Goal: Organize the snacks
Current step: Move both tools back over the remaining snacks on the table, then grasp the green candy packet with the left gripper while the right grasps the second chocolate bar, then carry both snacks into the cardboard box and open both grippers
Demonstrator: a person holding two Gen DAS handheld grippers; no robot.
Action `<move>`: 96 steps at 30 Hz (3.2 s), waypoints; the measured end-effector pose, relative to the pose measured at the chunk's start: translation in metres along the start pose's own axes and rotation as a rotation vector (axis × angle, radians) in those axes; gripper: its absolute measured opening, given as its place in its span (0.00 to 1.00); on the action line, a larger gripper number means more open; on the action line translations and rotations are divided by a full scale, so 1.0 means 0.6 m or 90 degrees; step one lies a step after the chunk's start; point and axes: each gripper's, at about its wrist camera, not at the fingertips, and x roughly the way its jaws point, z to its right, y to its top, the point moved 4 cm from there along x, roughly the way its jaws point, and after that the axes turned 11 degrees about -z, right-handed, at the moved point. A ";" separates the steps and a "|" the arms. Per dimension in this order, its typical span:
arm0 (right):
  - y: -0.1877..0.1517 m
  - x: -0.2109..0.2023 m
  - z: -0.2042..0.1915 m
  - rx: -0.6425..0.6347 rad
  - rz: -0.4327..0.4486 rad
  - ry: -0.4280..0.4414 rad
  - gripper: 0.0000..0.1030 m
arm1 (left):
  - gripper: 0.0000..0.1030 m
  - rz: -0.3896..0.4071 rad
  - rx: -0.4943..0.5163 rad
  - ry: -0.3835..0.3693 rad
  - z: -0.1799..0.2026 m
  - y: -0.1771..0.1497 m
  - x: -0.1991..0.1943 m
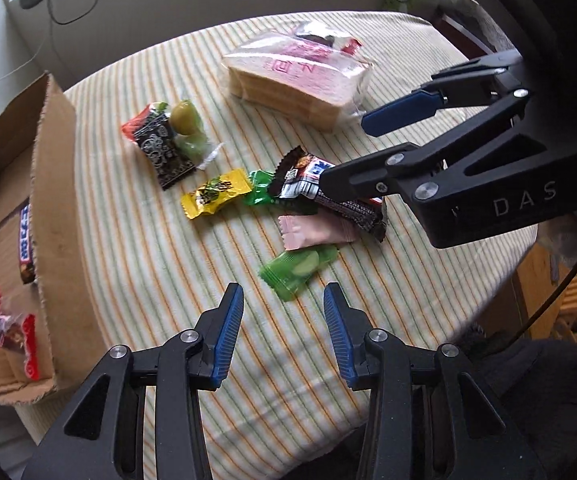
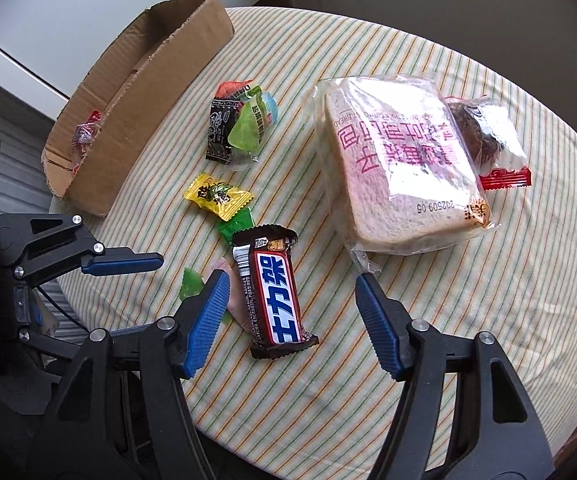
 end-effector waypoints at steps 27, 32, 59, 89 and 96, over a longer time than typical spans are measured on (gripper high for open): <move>0.029 0.025 -0.017 -0.002 -0.028 0.017 0.43 | 0.25 -0.013 0.086 0.006 0.033 0.054 0.040; 0.027 0.029 -0.030 -0.007 -0.033 0.016 0.41 | 0.21 -0.010 0.083 0.015 0.028 0.023 0.031; -0.031 -0.019 -0.020 0.021 0.025 0.003 0.29 | 0.20 0.084 -0.178 -0.085 -0.056 -0.058 -0.024; 0.154 -0.133 -0.181 -0.112 0.098 -0.014 0.29 | 0.20 0.195 -0.323 -0.015 -0.238 -0.094 -0.150; 0.212 -0.115 -0.212 -0.129 0.090 -0.021 0.29 | 0.20 0.193 -0.364 0.006 -0.297 -0.095 -0.146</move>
